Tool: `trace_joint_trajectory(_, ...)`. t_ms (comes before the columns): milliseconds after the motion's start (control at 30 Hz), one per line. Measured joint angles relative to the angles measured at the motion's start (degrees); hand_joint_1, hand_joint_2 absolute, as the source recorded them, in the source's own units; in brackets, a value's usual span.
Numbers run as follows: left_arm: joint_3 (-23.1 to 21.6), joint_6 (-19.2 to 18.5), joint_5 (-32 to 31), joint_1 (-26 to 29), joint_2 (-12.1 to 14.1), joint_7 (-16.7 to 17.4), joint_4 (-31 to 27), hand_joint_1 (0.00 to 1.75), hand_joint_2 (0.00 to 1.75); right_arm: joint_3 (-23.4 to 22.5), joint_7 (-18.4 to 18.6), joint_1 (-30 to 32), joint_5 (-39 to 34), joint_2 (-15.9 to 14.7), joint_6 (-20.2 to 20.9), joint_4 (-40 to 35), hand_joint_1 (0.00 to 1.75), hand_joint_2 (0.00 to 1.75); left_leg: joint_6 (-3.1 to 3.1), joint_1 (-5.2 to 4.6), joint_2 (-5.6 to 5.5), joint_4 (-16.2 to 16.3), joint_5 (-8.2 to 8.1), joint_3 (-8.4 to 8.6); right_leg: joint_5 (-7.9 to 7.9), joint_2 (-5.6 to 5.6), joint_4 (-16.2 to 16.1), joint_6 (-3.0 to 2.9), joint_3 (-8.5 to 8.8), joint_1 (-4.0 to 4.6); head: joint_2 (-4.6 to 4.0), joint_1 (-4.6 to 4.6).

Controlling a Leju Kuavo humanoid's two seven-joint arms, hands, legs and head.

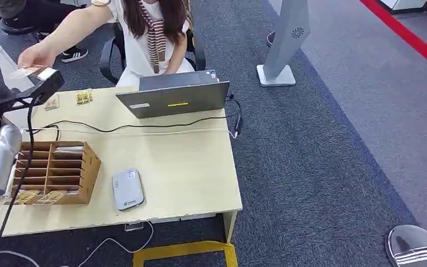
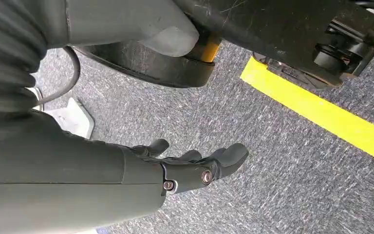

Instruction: Pass the card to the sensor for recognition and then transmit it.

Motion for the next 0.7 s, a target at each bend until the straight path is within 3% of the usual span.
trace_joint_trajectory(400, -2.8, 0.5, 0.0, 1.2, -1.9, -0.4, 0.1, 0.0, 1.75, 0.0, -0.1, 0.0, 0.0, 0.0, 0.1, 0.0, 0.0, 1.75, 0.0, 0.0, -0.01, 0.0, 0.0, -0.01, 0.0, -0.01, 0.0, 0.0, 0.0, 0.0, 0.0, -0.02)
trace_joint_trajectory(433, -2.9, 0.5, 0.0, 1.2, -1.9, -0.4, 0.1, 0.56, 1.75, 0.0, -0.1, 0.0, 0.0, 0.0, 0.1, 0.0, 0.0, 1.75, 0.0, 0.0, -0.01, 0.0, 0.0, -0.01, 0.0, -0.01, 0.0, 0.0, 0.0, 0.0, 0.0, -0.02)
trace_joint_trajectory(467, -2.9, 0.5, 0.0, 1.3, -2.1, -0.4, 0.1, 1.75, 1.75, 0.0, -0.1, 0.0, 0.0, 0.0, 0.1, 0.0, 0.0, 1.75, 0.0, 0.0, -0.01, 0.0, 0.0, -0.01, 0.0, -0.01, 0.0, 0.0, 0.0, 0.0, 0.0, -0.02)
trace_joint_trajectory(700, -3.6, 0.7, 0.0, 2.1, -2.7, -1.0, 0.0, 1.75, 1.75, 0.0, -0.1, 0.0, 0.0, 0.0, 0.2, 0.0, 0.0, 1.75, 0.0, 0.01, -0.01, 0.0, 0.0, -0.02, 0.0, -0.01, 0.0, 0.0, 0.0, 0.0, 0.0, -0.02)
